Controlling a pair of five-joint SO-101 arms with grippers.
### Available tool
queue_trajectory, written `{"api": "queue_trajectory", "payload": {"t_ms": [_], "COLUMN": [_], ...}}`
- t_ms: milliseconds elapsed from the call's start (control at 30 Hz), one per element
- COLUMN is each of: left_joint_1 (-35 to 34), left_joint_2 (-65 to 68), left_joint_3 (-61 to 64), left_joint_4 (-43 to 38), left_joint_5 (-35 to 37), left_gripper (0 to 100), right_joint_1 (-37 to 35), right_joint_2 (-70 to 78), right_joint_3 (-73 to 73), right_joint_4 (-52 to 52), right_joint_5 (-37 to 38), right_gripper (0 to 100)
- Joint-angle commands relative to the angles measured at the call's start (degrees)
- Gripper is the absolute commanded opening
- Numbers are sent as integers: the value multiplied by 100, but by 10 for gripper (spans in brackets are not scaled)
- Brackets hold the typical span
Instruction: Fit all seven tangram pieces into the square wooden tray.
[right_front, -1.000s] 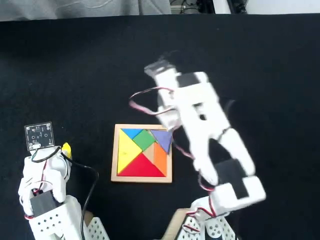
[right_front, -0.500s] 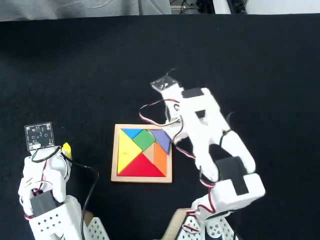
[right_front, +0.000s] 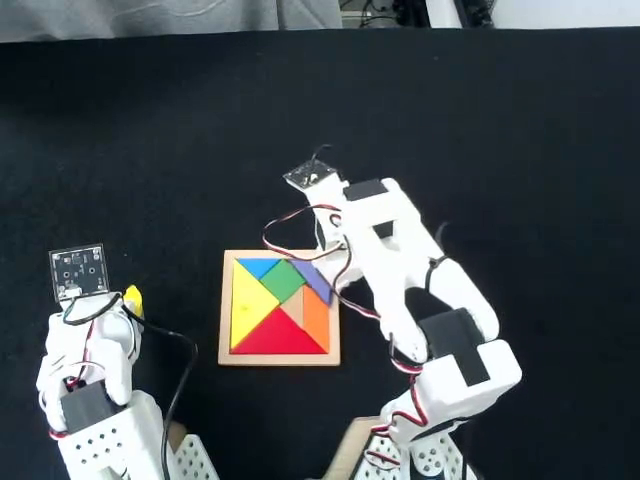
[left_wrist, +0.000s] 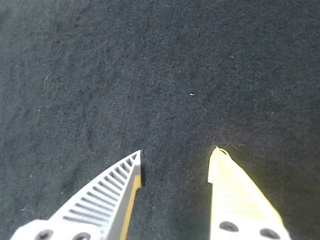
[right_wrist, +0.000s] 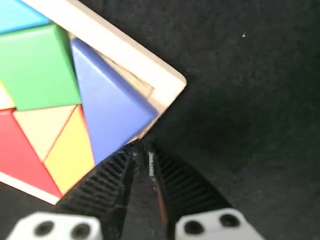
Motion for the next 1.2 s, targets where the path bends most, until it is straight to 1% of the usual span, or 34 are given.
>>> {"api": "queue_trajectory", "payload": {"t_ms": [0,67,133,233,333,433,567,667,767,867,967,1100,1167], "left_joint_1": [57,57,66,66,66,57,57,57,66,66,66,66,75], "left_joint_2": [-26,-26,-26,-26,-26,-26,-26,-26,-26,-26,-26,-26,-26], "left_joint_3": [119,119,119,119,119,119,119,119,119,119,119,119,119], "left_joint_4": [35,35,35,35,35,35,35,35,35,35,35,35,35], "left_joint_5": [35,35,35,35,35,35,35,35,35,35,35,35,35], "left_gripper": [223,223,223,223,223,223,223,223,223,223,223,223,223], "right_joint_1": [-97,-70,-97,-273,-457,-519,-281,-70,-273,-554,-642,-580,-492], "right_joint_2": [-163,-347,-435,-312,-4,136,-171,-462,-637,-602,-435,-75,-66], "right_joint_3": [-541,-655,-664,-602,-479,-576,-927,-927,-646,-251,57,-13,-224], "right_joint_4": [334,589,615,466,97,123,721,738,413,-211,-712,-730,-440], "right_joint_5": [-53,-53,-53,-53,-62,-70,-273,-299,-466,-536,-536,-536,-571], "right_gripper": [11,11,11,11,11,11,11,11,11,11,11,11,11]}}
